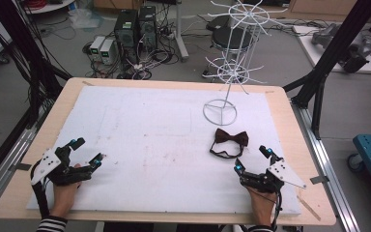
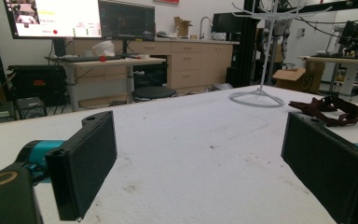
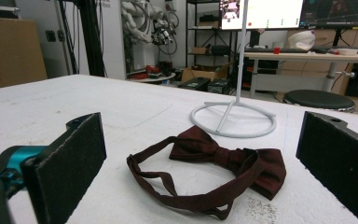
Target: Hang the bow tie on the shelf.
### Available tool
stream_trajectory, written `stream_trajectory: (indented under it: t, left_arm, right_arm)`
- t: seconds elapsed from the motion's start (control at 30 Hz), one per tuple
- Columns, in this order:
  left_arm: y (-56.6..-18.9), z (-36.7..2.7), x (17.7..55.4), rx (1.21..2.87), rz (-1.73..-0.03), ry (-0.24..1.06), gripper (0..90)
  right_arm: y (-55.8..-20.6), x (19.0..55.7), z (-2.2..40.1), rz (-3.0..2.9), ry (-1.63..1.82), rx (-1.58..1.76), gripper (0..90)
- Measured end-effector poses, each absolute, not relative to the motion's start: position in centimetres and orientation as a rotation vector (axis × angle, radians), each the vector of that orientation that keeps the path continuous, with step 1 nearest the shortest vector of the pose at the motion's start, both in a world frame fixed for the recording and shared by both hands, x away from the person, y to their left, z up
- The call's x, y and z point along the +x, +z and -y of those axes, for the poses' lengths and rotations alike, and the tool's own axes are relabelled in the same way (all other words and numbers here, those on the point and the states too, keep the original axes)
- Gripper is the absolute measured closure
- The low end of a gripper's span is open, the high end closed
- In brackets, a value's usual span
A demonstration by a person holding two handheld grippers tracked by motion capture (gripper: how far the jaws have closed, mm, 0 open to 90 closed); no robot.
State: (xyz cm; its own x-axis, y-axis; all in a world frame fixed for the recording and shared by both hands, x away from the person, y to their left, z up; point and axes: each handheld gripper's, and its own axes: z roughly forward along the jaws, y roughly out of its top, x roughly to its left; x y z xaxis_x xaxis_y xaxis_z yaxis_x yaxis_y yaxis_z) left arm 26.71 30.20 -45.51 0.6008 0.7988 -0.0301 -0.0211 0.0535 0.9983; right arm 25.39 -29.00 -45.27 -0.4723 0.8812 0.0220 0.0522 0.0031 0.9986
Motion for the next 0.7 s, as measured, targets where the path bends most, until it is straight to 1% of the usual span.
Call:
stream_trajectory:
  t: [0.7]
  left_arm:
    - [-45.50,-30.20,26.74,1.388,-0.724,0.711,10.7]
  right_arm:
    - [-45.19,25.49,29.06,-1.608,1.554,0.990,0.6]
